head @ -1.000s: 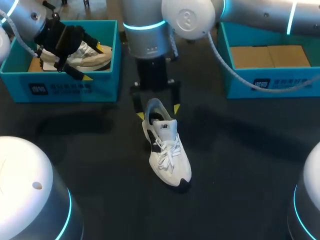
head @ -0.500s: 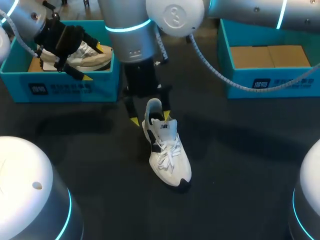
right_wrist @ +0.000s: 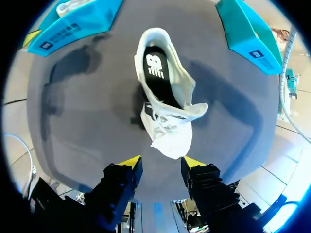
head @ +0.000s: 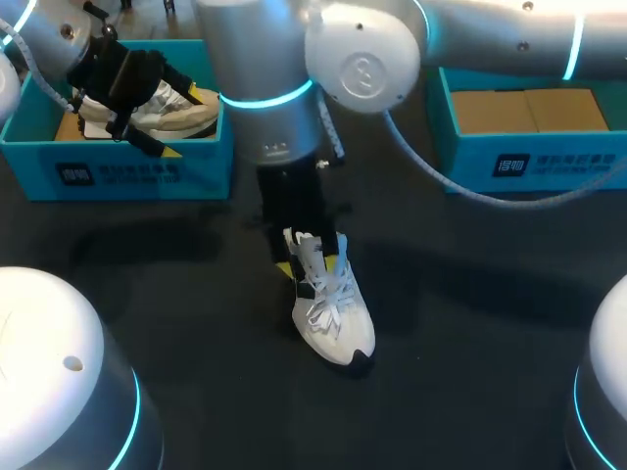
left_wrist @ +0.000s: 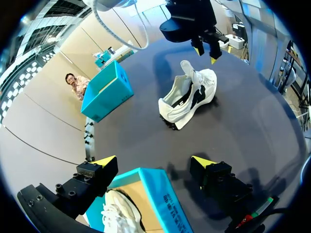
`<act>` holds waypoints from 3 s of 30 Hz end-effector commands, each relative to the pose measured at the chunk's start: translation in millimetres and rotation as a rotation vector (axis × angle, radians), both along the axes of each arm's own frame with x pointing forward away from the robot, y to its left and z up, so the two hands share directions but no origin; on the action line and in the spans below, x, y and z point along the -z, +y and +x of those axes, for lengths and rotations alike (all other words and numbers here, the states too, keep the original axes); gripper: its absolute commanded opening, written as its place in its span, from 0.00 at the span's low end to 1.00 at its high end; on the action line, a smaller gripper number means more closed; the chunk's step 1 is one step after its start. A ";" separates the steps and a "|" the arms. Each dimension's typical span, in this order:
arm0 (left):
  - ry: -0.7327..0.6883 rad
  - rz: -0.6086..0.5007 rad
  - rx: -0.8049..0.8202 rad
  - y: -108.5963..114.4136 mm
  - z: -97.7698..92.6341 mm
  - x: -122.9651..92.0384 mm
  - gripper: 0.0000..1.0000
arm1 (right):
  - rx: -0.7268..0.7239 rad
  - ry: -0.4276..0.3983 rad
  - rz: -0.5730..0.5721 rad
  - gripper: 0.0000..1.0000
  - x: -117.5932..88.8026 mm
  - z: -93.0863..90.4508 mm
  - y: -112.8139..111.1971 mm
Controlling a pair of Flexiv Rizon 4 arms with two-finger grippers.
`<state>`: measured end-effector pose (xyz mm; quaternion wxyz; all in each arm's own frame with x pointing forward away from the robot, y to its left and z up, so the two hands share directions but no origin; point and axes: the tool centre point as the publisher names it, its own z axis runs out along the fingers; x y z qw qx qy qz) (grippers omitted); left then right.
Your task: Take the shoe out of the shoebox, open the shoe tongue, remove and reinsert the insole, then place the shoe into the shoebox
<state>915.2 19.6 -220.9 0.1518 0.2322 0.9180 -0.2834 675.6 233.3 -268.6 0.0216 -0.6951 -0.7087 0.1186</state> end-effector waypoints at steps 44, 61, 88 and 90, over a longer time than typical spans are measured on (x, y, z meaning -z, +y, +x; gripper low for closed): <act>0.002 0.004 0.000 0.0 0.0 -0.8 1.00 | -0.128 0.021 0.073 0.38 27.6 46.2 -25.1; 0.002 0.004 0.000 0.0 0.0 -0.8 1.00 | -0.198 -0.002 0.120 0.33 43.1 75.8 -28.1; 0.002 0.004 0.000 0.0 0.0 -0.8 1.00 | -0.272 -0.029 0.154 0.23 59.6 103.3 -22.0; 0.002 0.004 0.000 0.0 0.0 -0.8 1.00 | -0.272 -0.031 0.154 0.22 60.0 103.8 -22.2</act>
